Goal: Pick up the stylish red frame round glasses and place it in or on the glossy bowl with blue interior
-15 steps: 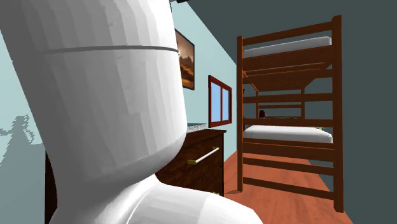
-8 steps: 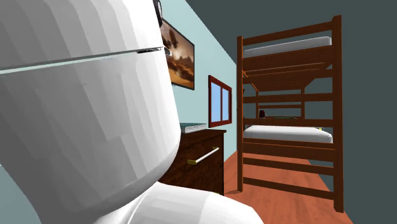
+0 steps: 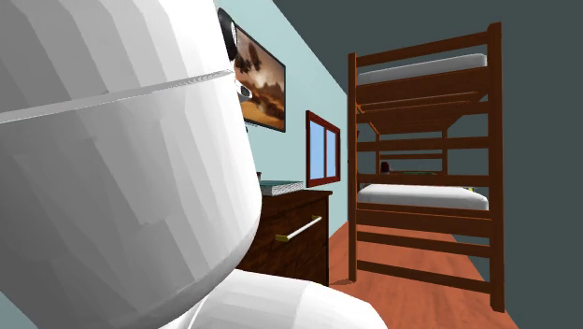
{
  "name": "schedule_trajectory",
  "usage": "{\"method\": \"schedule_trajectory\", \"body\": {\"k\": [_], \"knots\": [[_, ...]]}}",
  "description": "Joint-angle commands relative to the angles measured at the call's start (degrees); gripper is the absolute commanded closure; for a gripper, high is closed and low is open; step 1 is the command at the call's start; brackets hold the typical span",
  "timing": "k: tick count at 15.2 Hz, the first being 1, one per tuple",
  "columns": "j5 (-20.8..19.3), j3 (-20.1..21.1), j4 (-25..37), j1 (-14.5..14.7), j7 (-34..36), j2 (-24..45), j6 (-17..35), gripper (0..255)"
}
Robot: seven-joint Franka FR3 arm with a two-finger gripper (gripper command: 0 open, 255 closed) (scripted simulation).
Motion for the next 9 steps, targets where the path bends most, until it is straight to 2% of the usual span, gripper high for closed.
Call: {"method": "schedule_trajectory", "body": {"k": [1, 7, 8, 9], "knots": [[0.05, 0.06, -0.74, 0.03, -0.03, -0.08, 0.68, 255], [0.05, 0.07, -0.72, 0.03, -0.03, -0.07, 0.67, 255], [0.05, 0.07, -0.72, 0.03, -0.03, -0.07, 0.67, 0], [0.05, 0.07, -0.72, 0.03, -0.03, -0.07, 0.67, 0]]}}
